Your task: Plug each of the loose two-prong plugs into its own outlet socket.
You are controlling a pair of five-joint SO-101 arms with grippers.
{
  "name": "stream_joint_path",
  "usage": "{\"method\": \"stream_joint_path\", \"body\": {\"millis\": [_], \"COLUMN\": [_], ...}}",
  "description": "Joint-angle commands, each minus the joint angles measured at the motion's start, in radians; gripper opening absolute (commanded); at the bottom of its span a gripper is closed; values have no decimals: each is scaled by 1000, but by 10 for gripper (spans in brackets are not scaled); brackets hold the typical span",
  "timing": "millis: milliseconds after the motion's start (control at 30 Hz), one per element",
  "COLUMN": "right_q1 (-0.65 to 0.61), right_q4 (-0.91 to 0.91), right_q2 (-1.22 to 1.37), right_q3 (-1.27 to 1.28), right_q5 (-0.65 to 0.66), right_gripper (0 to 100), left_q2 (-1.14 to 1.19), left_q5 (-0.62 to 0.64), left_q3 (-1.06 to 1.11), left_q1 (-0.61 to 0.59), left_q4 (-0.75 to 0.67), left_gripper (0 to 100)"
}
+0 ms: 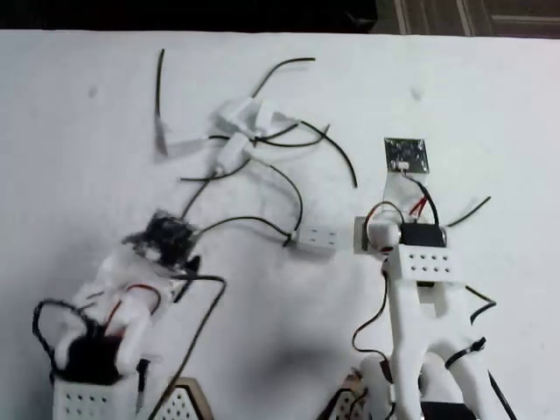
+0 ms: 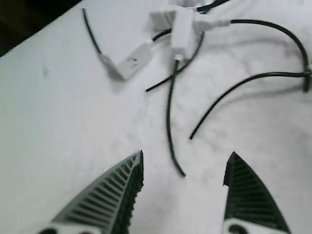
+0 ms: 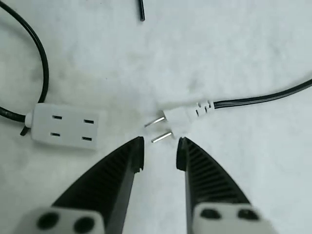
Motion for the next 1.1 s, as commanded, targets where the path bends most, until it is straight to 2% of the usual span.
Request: {"method": "stream_joint_path", "body": {"millis": [0,100,300,500,700,933,1067], "right_q1": [15,16,18,18,18,18,18], "right_q4": [-18,-18,-21,-82,-84,-76,-74], "right_q2": [-27,-27,-27,-27,-27,-27,-27], "right_q3": [-5,-3,8,40,40,40,40], "right_q5": [-9,-9,-9,-9,-8,-2,-2], "right_gripper": [106,106,108,107,107,108,108], "left_q2": [308,536,935,1234,1406,1546,1598], "left_q5": [-12,-34,-250,-354,-370,-365,-365], "left_q3": [-153,-267,-486,-667,-778,-804,-804], "left_q1": [111,160,200,205,269,289,288], "left_q4": [-40,-98,-132,-132,-138,-296,-336], "left_gripper": [270,272,272,269,268,268,268]}}
